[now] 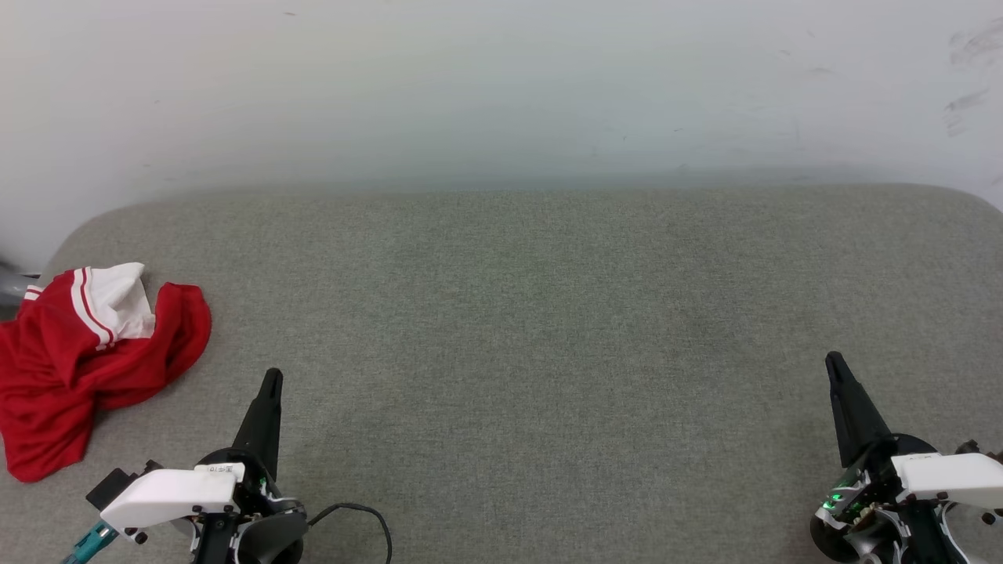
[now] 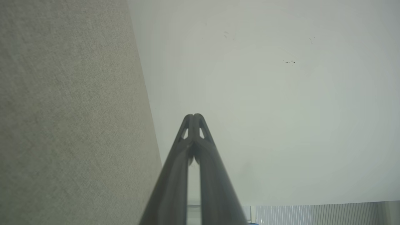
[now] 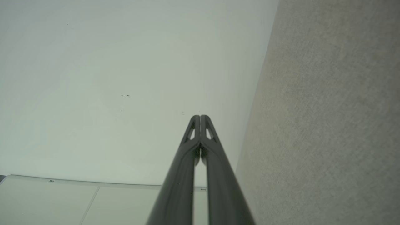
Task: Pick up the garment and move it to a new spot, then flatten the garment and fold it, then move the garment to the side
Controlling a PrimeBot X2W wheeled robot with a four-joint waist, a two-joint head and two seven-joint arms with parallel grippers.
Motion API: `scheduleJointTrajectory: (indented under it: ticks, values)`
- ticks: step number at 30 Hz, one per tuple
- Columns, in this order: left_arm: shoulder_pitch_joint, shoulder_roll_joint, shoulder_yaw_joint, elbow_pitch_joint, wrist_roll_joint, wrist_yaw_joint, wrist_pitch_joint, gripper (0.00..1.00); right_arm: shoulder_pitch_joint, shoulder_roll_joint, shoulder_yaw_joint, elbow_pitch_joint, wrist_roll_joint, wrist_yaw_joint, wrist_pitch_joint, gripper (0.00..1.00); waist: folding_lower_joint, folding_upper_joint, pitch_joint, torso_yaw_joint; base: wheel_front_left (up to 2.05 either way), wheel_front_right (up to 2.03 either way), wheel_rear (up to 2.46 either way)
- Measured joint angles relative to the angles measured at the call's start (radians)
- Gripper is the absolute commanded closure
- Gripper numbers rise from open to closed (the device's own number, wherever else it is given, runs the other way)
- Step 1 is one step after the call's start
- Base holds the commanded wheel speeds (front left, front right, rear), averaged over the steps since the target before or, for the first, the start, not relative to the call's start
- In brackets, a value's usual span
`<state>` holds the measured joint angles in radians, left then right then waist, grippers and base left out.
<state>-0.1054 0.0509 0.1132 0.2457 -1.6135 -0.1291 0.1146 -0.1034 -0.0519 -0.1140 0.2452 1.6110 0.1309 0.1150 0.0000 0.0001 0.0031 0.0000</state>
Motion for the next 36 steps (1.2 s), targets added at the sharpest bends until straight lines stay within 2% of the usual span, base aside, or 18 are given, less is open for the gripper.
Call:
scheduleJointTrajectory:
  ticks: [30, 31, 36]
  values:
    - [0.000, 0.000, 0.000, 0.000, 0.000, 0.000, 0.000, 1.00, 0.000, 0.000, 0.000, 0.000, 0.000, 0.000, 0.000, 1.00, 0.0000, 0.0000, 0.000, 0.000, 0.00, 0.00, 0.00]
    - [0.000, 0.000, 0.000, 0.000, 0.000, 0.000, 0.000, 0.00, 0.000, 0.000, 0.000, 0.000, 0.000, 0.000, 0.000, 0.00, 0.0000, 0.0000, 0.000, 0.000, 0.00, 0.00, 0.00]
    - [0.034, -0.003, -0.005, 0.037, 0.000, 0.001, -0.002, 0.00, 0.034, 0.001, 0.001, 0.037, 0.000, 0.000, -0.001, 0.00, 0.0000, 0.0000, 0.000, 0.000, 0.00, 0.00, 0.00]
